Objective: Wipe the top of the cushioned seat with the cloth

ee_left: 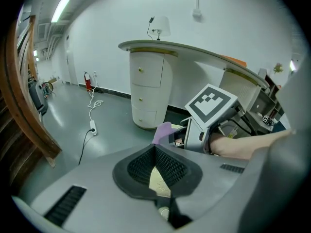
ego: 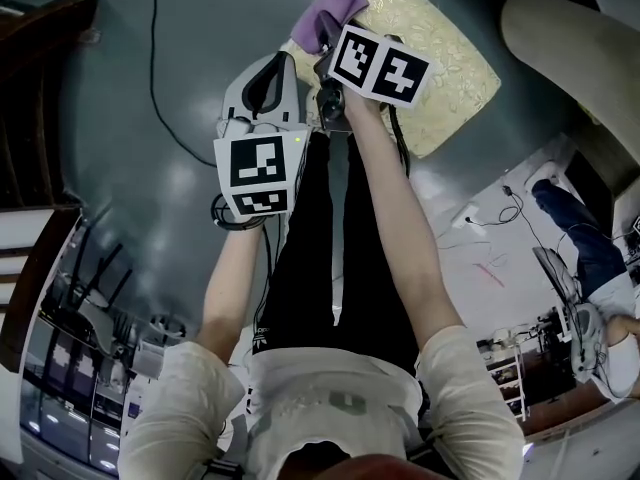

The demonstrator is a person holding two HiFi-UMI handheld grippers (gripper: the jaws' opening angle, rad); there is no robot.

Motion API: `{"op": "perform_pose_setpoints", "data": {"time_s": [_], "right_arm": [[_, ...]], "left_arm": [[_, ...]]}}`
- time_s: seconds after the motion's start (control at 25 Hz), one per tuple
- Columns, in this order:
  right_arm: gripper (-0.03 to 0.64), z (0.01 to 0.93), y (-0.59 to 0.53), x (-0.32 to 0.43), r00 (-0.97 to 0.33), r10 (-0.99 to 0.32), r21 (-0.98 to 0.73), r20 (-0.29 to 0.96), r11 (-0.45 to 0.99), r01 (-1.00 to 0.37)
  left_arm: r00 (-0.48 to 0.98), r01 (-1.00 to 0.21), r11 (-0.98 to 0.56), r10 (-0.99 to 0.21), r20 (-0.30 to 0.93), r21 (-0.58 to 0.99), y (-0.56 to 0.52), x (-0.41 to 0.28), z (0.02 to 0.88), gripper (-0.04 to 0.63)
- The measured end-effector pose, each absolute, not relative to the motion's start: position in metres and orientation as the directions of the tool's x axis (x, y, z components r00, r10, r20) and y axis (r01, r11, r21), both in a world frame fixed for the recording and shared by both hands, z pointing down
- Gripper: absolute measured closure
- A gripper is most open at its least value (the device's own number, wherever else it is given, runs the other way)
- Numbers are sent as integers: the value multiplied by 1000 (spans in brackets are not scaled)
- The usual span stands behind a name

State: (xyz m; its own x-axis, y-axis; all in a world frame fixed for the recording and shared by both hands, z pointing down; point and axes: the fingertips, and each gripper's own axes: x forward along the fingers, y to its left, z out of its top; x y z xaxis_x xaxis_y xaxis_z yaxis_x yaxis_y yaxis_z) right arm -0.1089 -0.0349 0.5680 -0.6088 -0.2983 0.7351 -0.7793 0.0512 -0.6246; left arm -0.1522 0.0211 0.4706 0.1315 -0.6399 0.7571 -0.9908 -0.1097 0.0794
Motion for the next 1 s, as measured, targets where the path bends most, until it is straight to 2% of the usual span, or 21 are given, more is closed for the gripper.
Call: {"op": "perform_pose_setpoints", "data": {"time_s": [0.44,0.72,1.0], "right_arm": [[526,562,-23,-75,-586,-287,-598,757,53,-799],[526,564,5,-4,-536,-307,-572,786,-33,-820],[526,558,28,65,-446,-308,-479,840,-35,-877]], "left_arm": [[156,-985,-159,-647,746,67,9,-140,459,603],[192,-974,-215,-642,742,67,4,-124,457,603],[230,-959,-277,-631,741,62,-4,-104,450,603]]}}
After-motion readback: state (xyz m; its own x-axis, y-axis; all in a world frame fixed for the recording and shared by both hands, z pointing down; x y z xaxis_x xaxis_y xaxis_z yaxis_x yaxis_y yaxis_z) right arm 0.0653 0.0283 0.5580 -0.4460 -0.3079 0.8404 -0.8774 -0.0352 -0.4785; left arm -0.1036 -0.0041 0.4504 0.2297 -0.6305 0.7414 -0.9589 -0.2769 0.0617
